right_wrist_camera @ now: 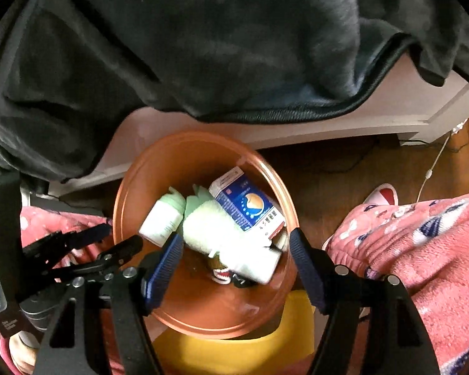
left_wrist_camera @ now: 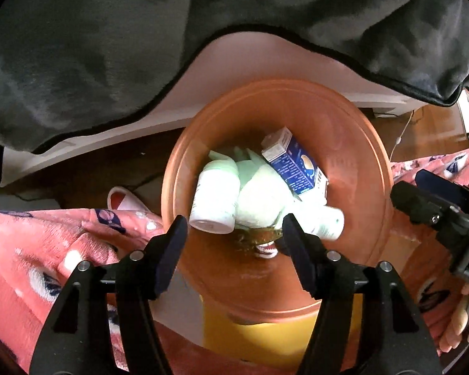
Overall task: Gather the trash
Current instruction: 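Drop the lotion bottle and yellow clip into the orange bowl, opening both grippers, then grasp the dark green bottle with the left gripper while the right grasps the pale green cup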
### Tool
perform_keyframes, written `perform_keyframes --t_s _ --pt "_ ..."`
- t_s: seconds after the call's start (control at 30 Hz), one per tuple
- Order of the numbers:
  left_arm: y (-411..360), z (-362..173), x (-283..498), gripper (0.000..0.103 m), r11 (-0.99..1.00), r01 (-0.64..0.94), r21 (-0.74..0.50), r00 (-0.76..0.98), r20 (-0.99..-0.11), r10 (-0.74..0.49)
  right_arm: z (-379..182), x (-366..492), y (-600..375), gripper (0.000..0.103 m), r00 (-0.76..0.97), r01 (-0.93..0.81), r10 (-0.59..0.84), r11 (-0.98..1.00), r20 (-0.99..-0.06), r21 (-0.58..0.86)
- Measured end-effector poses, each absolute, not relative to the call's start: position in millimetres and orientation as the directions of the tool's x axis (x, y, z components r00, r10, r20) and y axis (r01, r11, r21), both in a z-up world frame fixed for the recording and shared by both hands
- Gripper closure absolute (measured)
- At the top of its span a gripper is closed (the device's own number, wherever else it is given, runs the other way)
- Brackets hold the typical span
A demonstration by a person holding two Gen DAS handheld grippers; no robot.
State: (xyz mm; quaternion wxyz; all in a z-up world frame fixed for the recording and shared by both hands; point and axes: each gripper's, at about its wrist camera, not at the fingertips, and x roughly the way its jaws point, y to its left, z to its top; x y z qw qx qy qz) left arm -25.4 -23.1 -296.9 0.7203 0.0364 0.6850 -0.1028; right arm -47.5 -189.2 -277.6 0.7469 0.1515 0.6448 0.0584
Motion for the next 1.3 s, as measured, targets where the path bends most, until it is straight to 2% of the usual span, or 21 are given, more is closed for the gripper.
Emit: perform_keyframes --t_s 0.23,0.33,0.47,0.57,0.73,0.8,0.9,0.97,1.13,1.3 --pt "-21 -282 -34 0.041 0.974 0.205 -0.093 0.087 -0.990 -0.113 -260 -50 -190 0.030 0.237 0.085 0.261 0.954 -0.936 0.287" --pt "-17 -259 -40 0.041 0.974 0.212 -0.082 0.159 -0.980 -0.117 -230 -54 -189 0.023 0.333 0.025 0.213 0.972 -0.919 0.234" --pt "0 -211 -47 0.039 0.976 0.198 -0.091 0.286 -0.947 -0.146 -166 -65 -193 0.014 0.543 -0.047 0.128 0.991 -0.830 0.122" --pt "11 -165 -51 0.030 0.976 0.203 -0.083 0.406 -0.899 -0.162 -126 -69 -198 0.009 0.635 -0.084 0.140 0.990 -0.760 0.113" --pt "21 -89 -43 0.028 0.967 0.220 -0.128 0.546 -0.805 -0.231 -70 -63 -211 0.006 0.729 -0.111 0.174 0.984 -0.662 0.136" --pt "19 -62 -29 0.019 0.963 0.235 -0.135 0.590 -0.767 -0.252 -54 -61 -219 0.006 0.759 -0.109 0.170 0.985 -0.628 0.135" --pt "7 -29 12 0.019 0.967 0.230 -0.114 0.621 -0.747 -0.236 -39 -56 -227 0.006 0.795 -0.096 0.134 0.991 -0.592 0.096" --pt "0 -15 46 0.019 0.963 0.228 -0.147 0.613 -0.746 -0.259 -37 -53 -235 0.006 0.797 -0.084 0.125 0.992 -0.590 0.096" --pt "-31 7 158 0.019 0.949 0.097 -0.301 0.540 -0.785 -0.304 -47 -48 -248 0.006 0.795 -0.073 0.128 0.990 -0.593 0.117" --pt "-72 0 245 0.019 0.951 -0.047 -0.306 0.481 -0.841 -0.247 -61 -45 -254 0.006 0.786 -0.086 0.139 0.989 -0.603 0.117"
